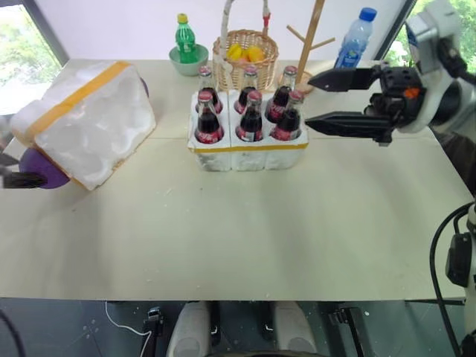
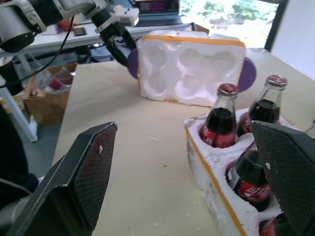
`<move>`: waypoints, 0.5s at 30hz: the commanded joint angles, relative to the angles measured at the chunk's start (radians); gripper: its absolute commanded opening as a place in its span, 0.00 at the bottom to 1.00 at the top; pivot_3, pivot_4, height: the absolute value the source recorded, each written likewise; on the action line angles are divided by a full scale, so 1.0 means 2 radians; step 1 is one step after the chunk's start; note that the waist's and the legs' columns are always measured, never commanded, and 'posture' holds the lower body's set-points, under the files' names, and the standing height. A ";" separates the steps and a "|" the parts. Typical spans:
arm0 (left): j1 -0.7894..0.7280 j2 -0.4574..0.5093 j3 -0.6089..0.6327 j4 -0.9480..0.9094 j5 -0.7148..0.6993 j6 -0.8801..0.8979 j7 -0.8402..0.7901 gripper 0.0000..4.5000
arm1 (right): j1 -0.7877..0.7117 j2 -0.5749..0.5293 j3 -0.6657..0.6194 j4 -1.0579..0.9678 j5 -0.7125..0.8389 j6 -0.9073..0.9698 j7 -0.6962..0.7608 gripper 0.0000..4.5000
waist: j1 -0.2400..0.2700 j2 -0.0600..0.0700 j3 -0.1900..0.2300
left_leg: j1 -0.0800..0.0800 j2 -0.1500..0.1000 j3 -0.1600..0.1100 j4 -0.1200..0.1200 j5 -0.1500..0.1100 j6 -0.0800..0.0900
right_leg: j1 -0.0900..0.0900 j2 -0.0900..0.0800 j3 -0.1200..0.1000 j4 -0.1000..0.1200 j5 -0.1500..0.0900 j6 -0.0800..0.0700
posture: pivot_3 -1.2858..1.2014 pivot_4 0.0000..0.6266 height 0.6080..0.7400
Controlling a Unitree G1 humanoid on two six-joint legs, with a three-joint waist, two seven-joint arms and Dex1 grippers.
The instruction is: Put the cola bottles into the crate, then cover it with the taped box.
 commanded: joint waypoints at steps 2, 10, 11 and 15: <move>-0.077 -0.023 -0.044 0.092 0.060 -0.050 -0.020 1.00 | 0.020 -0.007 -0.026 -0.037 0.016 0.004 -0.022 0.98 | 0.000 0.000 0.000 | 0.000 0.000 0.000 0.000 0.000 0.000 | 0.000 0.000 0.000 0.000 0.000 0.000 | 0.52 0.24 1.00; -0.141 -0.070 -0.070 0.209 0.111 -0.110 -0.020 0.71 | 0.052 -0.026 -0.054 -0.071 0.040 0.021 -0.046 1.00 | -0.001 -0.001 0.000 | 0.000 0.000 0.000 0.001 -0.002 0.003 | 0.000 -0.001 0.000 0.000 0.000 0.000 | 0.52 0.24 1.00; -0.145 -0.073 -0.069 0.214 0.113 -0.112 -0.023 0.60 | 0.054 -0.030 -0.056 -0.074 0.042 0.022 -0.047 1.00 | -0.001 -0.001 0.000 | 0.000 0.001 0.000 0.001 -0.002 0.003 | 0.000 -0.001 0.000 0.000 0.000 0.000 | 0.52 0.24 1.00; -0.155 -0.079 -0.067 0.228 0.125 -0.121 -0.025 0.15 | 0.054 -0.040 -0.054 -0.070 0.043 0.022 -0.050 1.00 | 0.000 -0.001 0.000 | 0.001 0.002 -0.001 0.001 -0.002 0.003 | 0.000 -0.001 0.000 0.001 0.000 0.000 | 0.52 0.24 1.00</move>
